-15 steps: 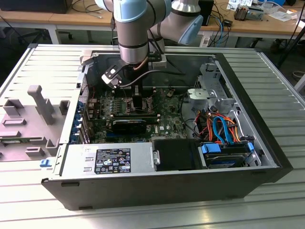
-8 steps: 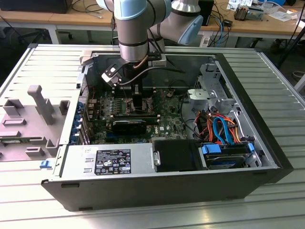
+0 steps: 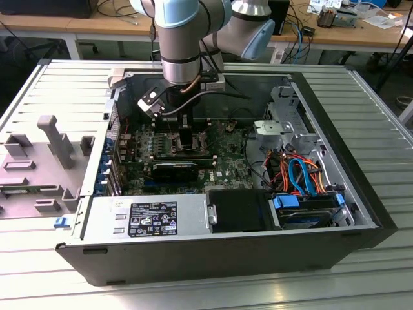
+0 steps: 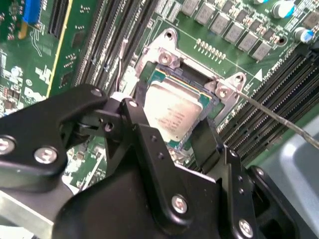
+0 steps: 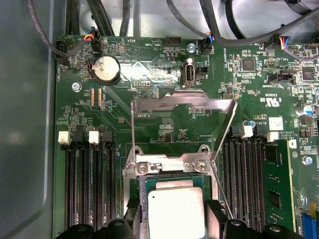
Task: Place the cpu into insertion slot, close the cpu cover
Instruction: 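Close the cpu cover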
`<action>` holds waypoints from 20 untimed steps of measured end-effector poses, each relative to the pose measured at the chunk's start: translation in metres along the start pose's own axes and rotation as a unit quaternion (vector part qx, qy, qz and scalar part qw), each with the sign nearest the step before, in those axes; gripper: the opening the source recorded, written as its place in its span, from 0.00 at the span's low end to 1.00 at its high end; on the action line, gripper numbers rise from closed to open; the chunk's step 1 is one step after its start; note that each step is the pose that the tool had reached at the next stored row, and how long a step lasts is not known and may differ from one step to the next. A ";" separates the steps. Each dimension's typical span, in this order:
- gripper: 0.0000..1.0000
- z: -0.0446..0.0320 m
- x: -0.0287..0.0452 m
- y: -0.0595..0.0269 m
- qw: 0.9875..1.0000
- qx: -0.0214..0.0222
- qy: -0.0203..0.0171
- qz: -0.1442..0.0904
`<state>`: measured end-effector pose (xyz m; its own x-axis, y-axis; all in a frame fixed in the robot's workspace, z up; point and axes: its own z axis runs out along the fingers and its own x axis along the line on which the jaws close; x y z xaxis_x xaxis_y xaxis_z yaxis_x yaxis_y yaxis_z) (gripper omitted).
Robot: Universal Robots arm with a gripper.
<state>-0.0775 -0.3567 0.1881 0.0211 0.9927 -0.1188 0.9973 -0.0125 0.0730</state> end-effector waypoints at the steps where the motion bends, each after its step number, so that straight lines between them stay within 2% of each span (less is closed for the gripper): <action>1: 0.62 0.0000 0.0000 0.0000 1.000 0.000 0.000 0.000; 20: 0.62 0.0000 0.0000 0.0000 1.000 0.000 0.000 0.000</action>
<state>-0.0775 -0.3567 0.1881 0.0211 0.9927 -0.1188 0.9973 -0.0124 0.0730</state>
